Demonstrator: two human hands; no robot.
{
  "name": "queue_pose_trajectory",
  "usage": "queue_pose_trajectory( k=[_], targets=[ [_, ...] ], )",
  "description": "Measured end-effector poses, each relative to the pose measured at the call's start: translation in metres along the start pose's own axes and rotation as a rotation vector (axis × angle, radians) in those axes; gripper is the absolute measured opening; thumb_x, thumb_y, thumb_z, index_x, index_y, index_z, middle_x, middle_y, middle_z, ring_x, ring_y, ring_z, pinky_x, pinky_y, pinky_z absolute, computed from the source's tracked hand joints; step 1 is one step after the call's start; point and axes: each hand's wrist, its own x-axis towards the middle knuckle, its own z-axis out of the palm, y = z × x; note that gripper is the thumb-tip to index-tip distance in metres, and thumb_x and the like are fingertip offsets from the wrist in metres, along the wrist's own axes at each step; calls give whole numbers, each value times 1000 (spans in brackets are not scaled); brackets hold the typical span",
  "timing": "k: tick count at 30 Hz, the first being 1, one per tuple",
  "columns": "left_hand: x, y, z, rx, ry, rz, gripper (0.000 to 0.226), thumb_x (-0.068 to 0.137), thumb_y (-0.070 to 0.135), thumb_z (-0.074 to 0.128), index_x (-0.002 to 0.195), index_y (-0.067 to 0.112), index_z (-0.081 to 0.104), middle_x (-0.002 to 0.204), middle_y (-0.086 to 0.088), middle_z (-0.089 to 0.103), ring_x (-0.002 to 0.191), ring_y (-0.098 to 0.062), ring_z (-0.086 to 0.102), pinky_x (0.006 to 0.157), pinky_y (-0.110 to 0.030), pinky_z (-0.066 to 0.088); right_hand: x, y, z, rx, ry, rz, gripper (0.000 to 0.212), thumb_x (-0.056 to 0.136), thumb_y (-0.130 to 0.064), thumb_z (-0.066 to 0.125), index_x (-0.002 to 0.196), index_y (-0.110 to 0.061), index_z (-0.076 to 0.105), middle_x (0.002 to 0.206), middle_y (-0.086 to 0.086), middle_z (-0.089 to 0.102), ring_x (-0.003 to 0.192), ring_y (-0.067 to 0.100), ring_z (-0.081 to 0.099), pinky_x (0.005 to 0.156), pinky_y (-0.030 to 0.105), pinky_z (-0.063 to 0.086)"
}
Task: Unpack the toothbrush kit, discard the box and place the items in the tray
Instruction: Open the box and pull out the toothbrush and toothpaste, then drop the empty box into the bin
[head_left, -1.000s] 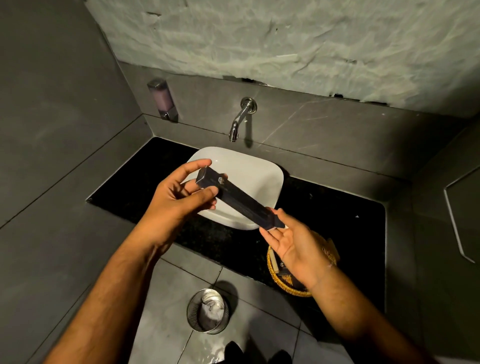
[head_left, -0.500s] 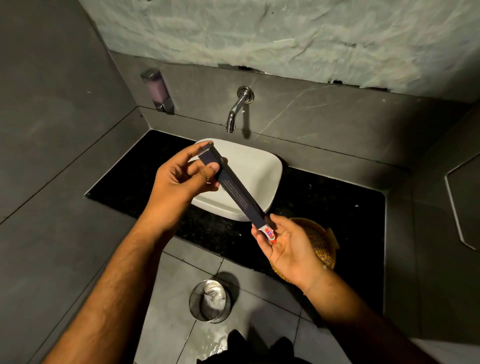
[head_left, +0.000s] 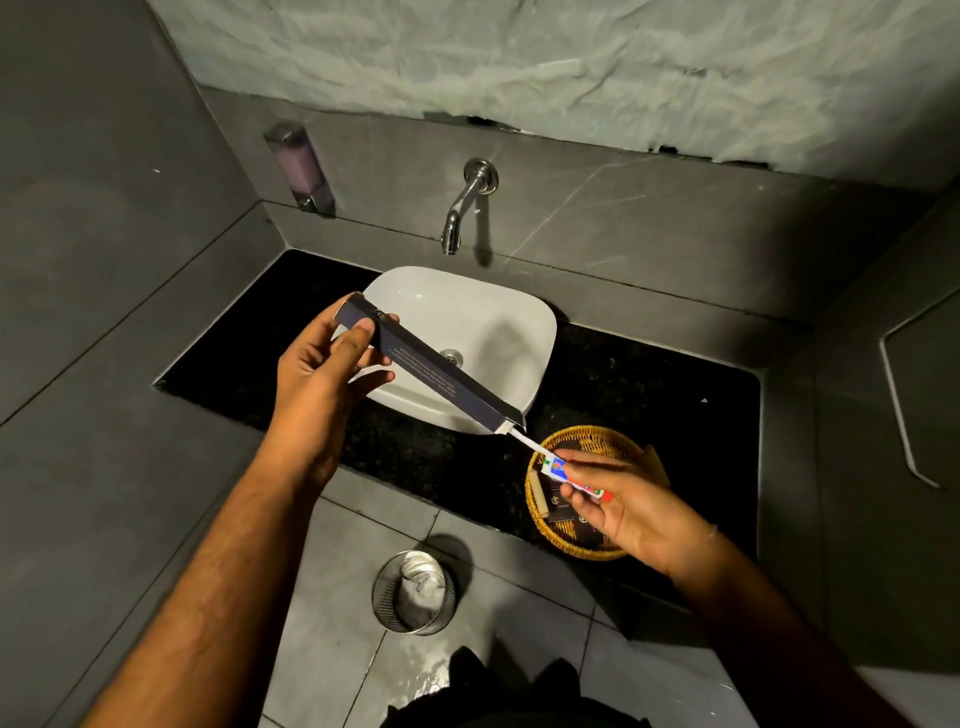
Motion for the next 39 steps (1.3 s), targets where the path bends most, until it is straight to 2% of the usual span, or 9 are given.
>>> queue_pose_trajectory(
  k=[5,10,14,19,24,28,31,35,39],
  targets=[
    [0,-13,7,-46,18,-34,35,111,21,59,144,11,65,131,-7,78,118,-22,74,110,-51,56,1,3,-28,4,198,-11,23,94,8,66,100,-14,70,94,18,73,75,20,68,55,22,62],
    [-2,-29,18,-133,-4,-107,38,110,21,58,142,1,62,120,-1,79,109,-19,76,106,-49,59,17,12,-59,88,353,-98,89,91,12,67,155,-44,40,129,26,64,90,29,71,53,28,63],
    [-7,-46,21,-116,5,-150,36,109,20,59,138,0,63,123,-7,79,112,-24,76,95,-40,62,19,12,-56,102,349,-139,79,93,11,66,155,-31,43,124,23,65,101,30,68,58,28,66],
    [-20,-82,-7,-44,41,-191,32,109,17,59,134,0,67,135,-32,70,114,-36,70,105,-51,54,23,10,-28,-90,254,-79,15,92,2,73,103,-4,79,106,17,82,98,26,73,69,25,66],
    [-48,-120,-69,122,159,-225,26,106,10,67,132,9,71,113,-17,79,102,-24,75,94,-40,63,56,26,7,-142,204,-49,25,90,3,76,114,3,76,115,21,79,110,30,73,88,33,65],
    [-82,-168,-120,277,279,-326,27,97,-3,75,116,17,74,107,1,79,94,-10,75,84,-21,62,84,57,28,-208,162,26,22,92,1,74,113,0,77,117,22,78,104,26,71,74,25,64],
    [-108,-225,-151,331,398,-467,20,93,-3,79,108,9,74,108,-5,76,79,3,72,81,-26,57,102,87,36,-245,172,71,28,92,1,73,120,5,73,124,25,75,107,28,70,72,24,64],
    [-131,-302,-163,345,498,-637,24,89,-4,82,110,0,71,100,-3,73,75,-10,70,68,-12,54,111,121,35,-314,235,120,26,93,-2,73,119,2,75,116,20,79,107,29,75,79,25,65],
    [-130,-381,-161,330,546,-721,28,86,2,86,108,4,69,97,-3,72,76,-9,70,79,-31,57,116,143,22,-361,279,148,37,80,-10,80,115,1,74,113,20,77,87,20,78,71,25,67]
  ],
)
